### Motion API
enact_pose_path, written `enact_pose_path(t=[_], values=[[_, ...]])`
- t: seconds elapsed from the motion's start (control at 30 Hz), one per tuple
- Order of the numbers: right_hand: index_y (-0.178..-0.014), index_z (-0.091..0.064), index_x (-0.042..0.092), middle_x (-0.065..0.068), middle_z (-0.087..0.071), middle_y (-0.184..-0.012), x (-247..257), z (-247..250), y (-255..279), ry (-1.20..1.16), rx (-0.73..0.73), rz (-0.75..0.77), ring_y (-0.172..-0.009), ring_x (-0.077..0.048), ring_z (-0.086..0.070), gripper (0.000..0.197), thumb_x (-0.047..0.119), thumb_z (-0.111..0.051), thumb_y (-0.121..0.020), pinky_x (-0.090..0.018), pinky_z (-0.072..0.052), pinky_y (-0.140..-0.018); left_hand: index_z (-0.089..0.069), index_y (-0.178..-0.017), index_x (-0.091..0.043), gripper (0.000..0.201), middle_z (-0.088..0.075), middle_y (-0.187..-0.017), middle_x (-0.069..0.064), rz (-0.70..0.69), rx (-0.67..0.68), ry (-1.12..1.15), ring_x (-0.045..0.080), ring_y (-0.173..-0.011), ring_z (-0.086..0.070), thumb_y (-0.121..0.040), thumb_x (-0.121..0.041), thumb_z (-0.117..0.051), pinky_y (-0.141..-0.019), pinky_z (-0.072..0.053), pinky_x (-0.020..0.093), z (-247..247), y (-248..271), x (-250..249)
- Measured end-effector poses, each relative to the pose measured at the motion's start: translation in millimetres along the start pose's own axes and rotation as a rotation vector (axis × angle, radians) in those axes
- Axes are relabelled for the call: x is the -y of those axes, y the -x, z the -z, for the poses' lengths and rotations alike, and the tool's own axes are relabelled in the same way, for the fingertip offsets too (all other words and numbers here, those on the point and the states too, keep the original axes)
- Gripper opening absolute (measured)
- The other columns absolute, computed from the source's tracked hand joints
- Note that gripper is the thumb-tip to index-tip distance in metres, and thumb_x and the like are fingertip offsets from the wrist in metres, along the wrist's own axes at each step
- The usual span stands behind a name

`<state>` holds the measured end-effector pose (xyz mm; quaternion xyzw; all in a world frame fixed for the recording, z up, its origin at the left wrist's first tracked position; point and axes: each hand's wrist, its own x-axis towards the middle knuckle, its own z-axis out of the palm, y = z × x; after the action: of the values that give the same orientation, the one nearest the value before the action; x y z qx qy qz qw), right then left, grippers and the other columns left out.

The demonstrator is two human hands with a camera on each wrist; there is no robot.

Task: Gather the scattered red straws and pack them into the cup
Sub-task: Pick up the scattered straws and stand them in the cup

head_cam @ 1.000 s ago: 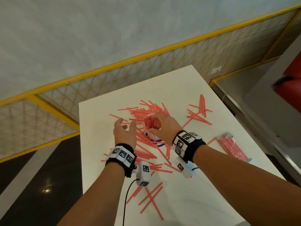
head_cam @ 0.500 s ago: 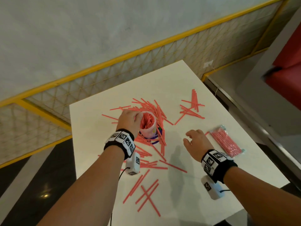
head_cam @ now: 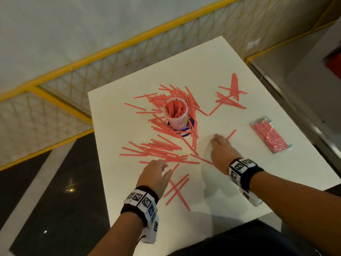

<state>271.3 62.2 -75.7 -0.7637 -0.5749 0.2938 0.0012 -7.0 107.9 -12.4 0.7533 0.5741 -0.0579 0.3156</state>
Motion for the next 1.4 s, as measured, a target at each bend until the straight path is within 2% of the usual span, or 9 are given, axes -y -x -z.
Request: enact_pose_path(t=[0.1,0.2,0.37,0.5,0.7,0.77,0.9,1.07,1.4], values=[[-0.150,-0.038,0.004,-0.017,-0.025,-0.159,22.0,-8.8,14.7,-0.005,0.013,0.125,-0.149,-0.035,-0.024,0.051,0.028,-0.044,-0.104,-0.041,-0.027,-0.122,-0.053,-0.135,-0.021,0.056,-0.052,-0.131,-0.001,0.177,0.055,-0.031,0.021,-0.122,-0.055,-0.093,-0.057,-0.062,-0.102,-0.048,0.037,-27.9,15.1,16.6],[-0.144,-0.046,0.010,-0.013,-0.033,-0.154,37.5,-20.2,20.3,0.021,0.028,0.231,-0.145,-0.033,-0.030,0.046,0.032,-0.046,-0.103,-0.041,-0.033,-0.121,-0.045,-0.142,-0.017,0.068,-0.044,-0.139,0.003,0.185,0.057,-0.124,0.026,-0.128,-0.050,-0.091,-0.057,-0.066,-0.105,-0.046,0.037,-48.5,23.0,15.3],[-0.143,-0.046,0.013,-0.009,-0.034,-0.153,49.8,-32.2,26.4,0.115,0.051,0.296,-0.143,-0.030,-0.033,0.046,0.034,-0.050,-0.102,-0.039,-0.039,-0.116,-0.052,-0.134,-0.014,0.045,-0.046,-0.135,0.005,0.162,0.021,-0.217,0.024,-0.122,-0.053,-0.101,-0.042,-0.060,-0.102,-0.049,0.034,-60.8,17.7,5.4],[-0.141,-0.049,0.015,-0.007,-0.045,-0.140,61.4,-29.2,37.9,0.210,0.004,0.332,-0.127,-0.028,-0.047,0.048,0.041,-0.049,-0.101,-0.039,-0.045,-0.107,-0.064,-0.115,-0.012,0.016,-0.055,-0.123,0.007,0.131,0.012,-0.269,0.027,-0.109,-0.060,-0.102,-0.018,-0.056,-0.090,-0.055,0.037,-58.5,8.6,4.7],[-0.138,-0.054,0.014,-0.009,-0.053,-0.130,92.3,-49.2,68.2,0.321,0.088,0.557,-0.110,-0.029,-0.056,0.048,0.040,-0.056,-0.098,-0.042,-0.049,-0.098,-0.063,-0.110,-0.010,0.016,-0.057,-0.117,0.009,0.125,0.070,-0.354,0.029,-0.109,-0.061,-0.099,-0.008,-0.051,-0.090,-0.055,0.038,-48.2,-2.9,-0.3],[-0.143,-0.050,0.009,-0.012,-0.050,-0.138,97.1,-57.1,71.2,0.360,0.125,0.544,-0.114,-0.032,-0.055,0.053,0.039,-0.056,-0.099,-0.043,-0.047,-0.097,-0.062,-0.113,-0.009,0.019,-0.057,-0.120,0.010,0.134,0.078,-0.366,0.029,-0.111,-0.060,-0.100,-0.009,-0.049,-0.091,-0.054,0.037,-47.9,-7.4,-2.3],[-0.140,-0.048,0.008,-0.015,-0.051,-0.134,104.6,-55.1,71.2,0.349,0.114,0.467,-0.113,-0.032,-0.054,0.039,0.020,-0.048,-0.103,-0.041,-0.048,-0.092,-0.057,-0.124,-0.006,0.028,-0.056,-0.128,0.013,0.150,0.111,-0.378,0.029,-0.116,-0.059,-0.102,-0.010,-0.040,-0.093,-0.052,0.037,-51.3,-13.7,-2.0],[-0.155,-0.028,0.009,-0.017,-0.041,-0.146,97.9,-49.7,66.4,0.267,0.167,0.308,-0.132,-0.035,-0.047,0.060,0.009,-0.052,-0.100,-0.043,-0.049,-0.104,-0.047,-0.134,0.000,0.033,-0.053,-0.134,0.017,0.146,0.133,-0.433,0.031,-0.120,-0.059,-0.103,-0.010,-0.039,-0.096,-0.051,0.038,-59.1,-13.3,4.9],[-0.124,-0.055,0.007,-0.015,-0.061,-0.118,97.2,-38.3,57.3,0.479,0.226,0.272,-0.104,-0.030,-0.061,0.026,0.018,-0.049,-0.102,-0.039,-0.054,-0.087,-0.044,-0.132,-0.003,0.030,-0.057,-0.128,0.014,0.010,0.074,-0.600,0.026,-0.110,-0.062,-0.106,-0.012,-0.030,-0.088,-0.054,0.032,-65.3,-2.9,18.0]])
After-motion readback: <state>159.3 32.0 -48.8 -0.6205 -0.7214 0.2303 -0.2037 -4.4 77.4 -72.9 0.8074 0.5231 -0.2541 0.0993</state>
